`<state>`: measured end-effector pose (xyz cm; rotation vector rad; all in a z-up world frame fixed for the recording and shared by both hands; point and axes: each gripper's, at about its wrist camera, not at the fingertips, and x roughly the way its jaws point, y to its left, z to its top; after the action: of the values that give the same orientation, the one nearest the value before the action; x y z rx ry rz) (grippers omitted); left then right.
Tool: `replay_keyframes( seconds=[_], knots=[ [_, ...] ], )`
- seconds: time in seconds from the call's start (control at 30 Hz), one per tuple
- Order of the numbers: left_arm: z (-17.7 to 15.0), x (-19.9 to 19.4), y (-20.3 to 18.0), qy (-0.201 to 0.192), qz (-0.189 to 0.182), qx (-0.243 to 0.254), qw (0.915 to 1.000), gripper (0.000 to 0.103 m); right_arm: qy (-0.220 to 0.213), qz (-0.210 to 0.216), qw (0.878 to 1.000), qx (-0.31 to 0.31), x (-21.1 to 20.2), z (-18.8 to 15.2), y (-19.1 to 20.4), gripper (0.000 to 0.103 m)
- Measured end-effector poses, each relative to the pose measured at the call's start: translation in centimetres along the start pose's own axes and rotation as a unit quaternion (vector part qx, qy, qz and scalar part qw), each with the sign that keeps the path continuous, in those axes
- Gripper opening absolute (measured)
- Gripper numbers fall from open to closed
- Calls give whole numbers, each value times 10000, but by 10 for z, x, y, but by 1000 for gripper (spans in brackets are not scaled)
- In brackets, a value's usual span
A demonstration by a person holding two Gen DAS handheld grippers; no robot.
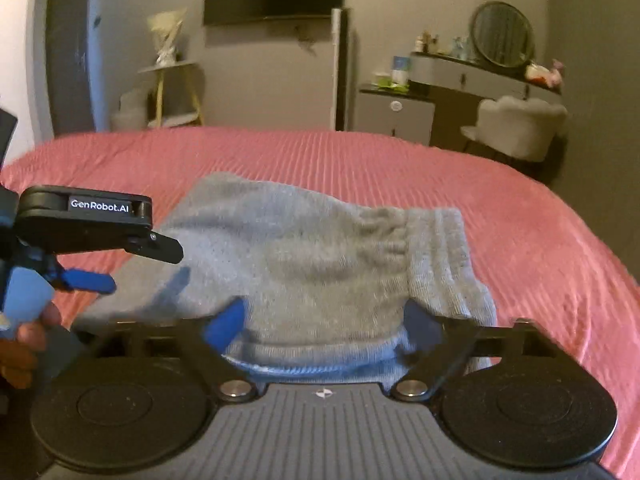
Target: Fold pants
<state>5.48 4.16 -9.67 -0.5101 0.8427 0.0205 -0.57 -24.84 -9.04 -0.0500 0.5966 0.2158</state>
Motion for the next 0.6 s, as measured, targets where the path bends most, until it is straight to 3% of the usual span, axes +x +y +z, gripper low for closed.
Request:
replay_keyframes(
  seconds=[0.07,0.13,0.27,0.47,0.6],
  knots=[
    [0,-1,-1,21,5,2,10000,99,411,-186,9989,-96,11,-11,-6,86],
    [-2,-5,-5,34,49,85,9999,99,907,-252,9954,187,23,-20,-18,87],
    [-6,-14,-11,-82,147,293,9994,99,901,74,9870,1332,28,-20,-50,87],
    [-10,-26,-18,-194,191,461,9986,99,738,-329,9919,982,27,-26,-29,87],
    [-11,-30,-24,-265,265,647,9972,99,692,-303,9914,1067,33,-25,-28,87]
  ],
)
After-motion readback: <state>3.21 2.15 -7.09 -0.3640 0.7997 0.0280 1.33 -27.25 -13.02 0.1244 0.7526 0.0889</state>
